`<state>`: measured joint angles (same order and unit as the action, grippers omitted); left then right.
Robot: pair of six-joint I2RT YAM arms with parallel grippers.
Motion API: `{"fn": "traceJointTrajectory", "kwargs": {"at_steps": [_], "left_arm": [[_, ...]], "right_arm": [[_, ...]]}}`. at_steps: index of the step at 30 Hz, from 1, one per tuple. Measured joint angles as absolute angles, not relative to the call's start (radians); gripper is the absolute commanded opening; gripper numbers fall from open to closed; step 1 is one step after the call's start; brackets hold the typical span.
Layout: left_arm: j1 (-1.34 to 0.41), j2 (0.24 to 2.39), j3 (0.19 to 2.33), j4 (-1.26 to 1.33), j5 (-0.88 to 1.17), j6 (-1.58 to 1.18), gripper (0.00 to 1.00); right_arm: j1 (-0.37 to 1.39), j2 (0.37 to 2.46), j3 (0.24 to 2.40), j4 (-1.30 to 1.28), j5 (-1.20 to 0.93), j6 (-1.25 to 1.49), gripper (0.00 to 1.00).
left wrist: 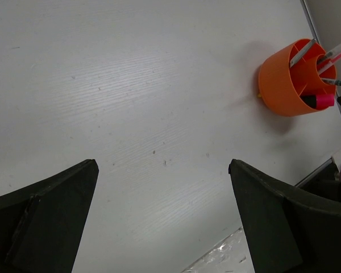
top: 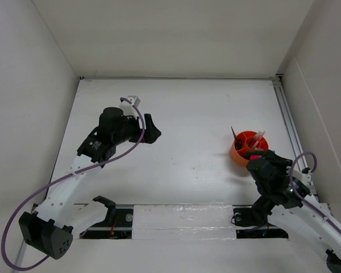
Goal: Sort the stationery into containers
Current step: Place the stationery into the container
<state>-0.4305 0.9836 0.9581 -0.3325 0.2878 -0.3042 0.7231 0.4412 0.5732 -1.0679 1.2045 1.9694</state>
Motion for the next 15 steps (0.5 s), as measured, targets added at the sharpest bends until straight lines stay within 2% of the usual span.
{"fn": "traceJointTrajectory", "kwargs": {"at_steps": [15], "left_arm": [[-0.43, 0.971, 0.947, -0.332, 0.29, -0.304, 1.0]], "right_arm": [[0.701, 0.607, 0.575, -1.091, 1.227, 1.969, 0.0]]}}
